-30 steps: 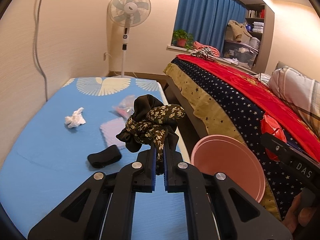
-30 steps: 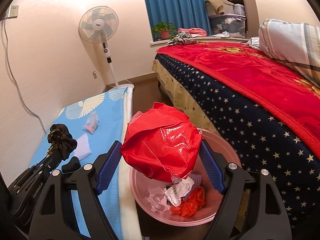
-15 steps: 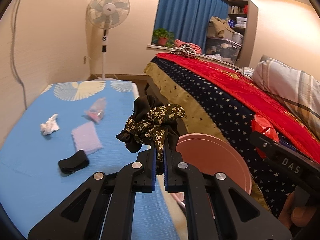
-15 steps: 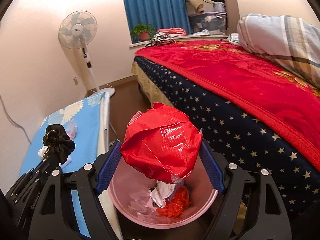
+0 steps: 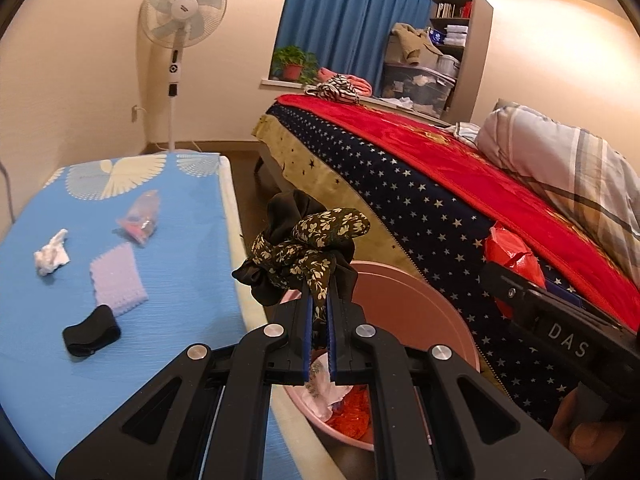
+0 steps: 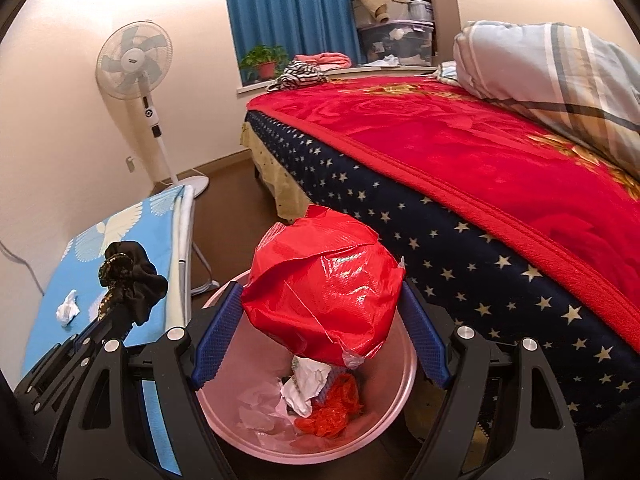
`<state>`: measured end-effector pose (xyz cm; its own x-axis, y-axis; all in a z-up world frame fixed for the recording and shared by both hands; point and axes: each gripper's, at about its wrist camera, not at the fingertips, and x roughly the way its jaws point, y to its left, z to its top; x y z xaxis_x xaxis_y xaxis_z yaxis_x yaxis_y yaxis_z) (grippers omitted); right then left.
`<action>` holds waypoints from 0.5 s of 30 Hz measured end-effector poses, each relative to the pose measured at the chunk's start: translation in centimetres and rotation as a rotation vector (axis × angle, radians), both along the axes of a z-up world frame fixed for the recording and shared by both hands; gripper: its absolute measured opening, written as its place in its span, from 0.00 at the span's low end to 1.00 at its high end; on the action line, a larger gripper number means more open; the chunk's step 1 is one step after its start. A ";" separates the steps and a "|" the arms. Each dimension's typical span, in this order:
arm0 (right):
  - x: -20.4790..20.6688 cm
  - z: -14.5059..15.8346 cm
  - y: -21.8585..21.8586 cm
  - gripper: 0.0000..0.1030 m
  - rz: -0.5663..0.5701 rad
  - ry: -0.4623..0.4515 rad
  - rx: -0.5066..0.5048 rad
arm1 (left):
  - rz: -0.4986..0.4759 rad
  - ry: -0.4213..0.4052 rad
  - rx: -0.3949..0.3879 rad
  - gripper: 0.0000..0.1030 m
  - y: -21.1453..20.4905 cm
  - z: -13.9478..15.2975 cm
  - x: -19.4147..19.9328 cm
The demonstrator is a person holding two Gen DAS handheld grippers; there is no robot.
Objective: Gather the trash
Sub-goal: 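Open the left gripper dropping the cloth while the right gripper releases the red bag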
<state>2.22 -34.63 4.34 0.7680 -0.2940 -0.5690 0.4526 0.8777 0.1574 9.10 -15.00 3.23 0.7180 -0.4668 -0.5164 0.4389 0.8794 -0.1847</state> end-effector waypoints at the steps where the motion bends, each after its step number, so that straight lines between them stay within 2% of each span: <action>1: -0.1 -0.1 -0.1 0.75 -0.003 -0.001 0.001 | -0.004 0.003 0.000 0.05 -0.2 -0.1 0.1; 15: -0.1 -0.3 -0.8 0.77 -0.026 -0.003 0.008 | -0.055 0.021 -0.008 0.06 -1.8 -0.7 0.9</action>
